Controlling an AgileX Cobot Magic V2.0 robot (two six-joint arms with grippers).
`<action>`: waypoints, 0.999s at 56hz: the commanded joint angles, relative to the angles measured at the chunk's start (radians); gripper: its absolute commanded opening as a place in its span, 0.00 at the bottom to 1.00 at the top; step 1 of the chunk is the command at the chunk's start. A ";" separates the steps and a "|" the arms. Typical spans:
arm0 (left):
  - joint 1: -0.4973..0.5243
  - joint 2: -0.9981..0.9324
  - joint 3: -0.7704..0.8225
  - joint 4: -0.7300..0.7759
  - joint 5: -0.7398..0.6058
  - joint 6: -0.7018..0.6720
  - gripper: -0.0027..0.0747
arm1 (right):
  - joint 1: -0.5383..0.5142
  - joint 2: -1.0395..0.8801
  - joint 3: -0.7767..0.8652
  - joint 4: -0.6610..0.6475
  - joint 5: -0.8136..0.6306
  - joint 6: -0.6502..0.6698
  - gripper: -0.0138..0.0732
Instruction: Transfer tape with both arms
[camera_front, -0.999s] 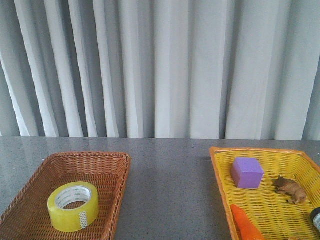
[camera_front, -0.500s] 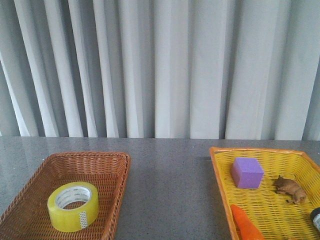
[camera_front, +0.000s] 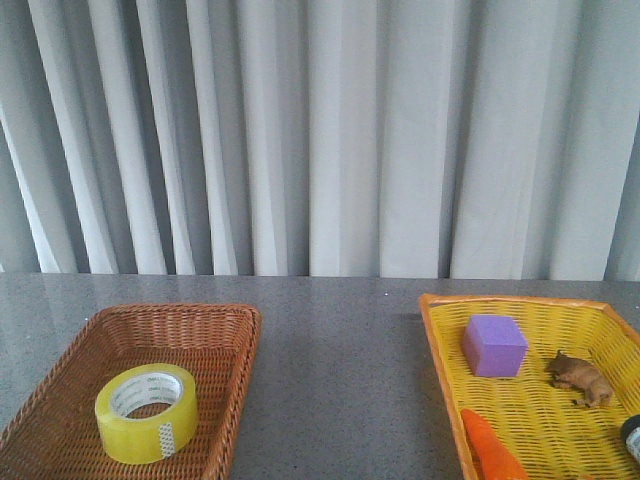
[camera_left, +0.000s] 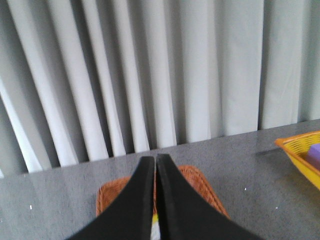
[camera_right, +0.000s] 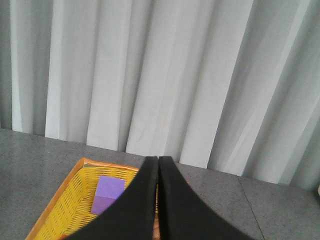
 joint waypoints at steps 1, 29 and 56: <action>0.000 -0.115 0.201 -0.016 -0.239 -0.050 0.03 | -0.001 0.004 -0.023 -0.029 -0.064 -0.001 0.15; 0.004 -0.688 0.961 0.121 -0.575 -0.072 0.03 | -0.001 0.004 -0.023 -0.029 -0.064 -0.001 0.15; 0.117 -0.722 0.967 0.115 -0.423 -0.072 0.03 | -0.001 0.004 -0.023 -0.028 -0.064 -0.001 0.15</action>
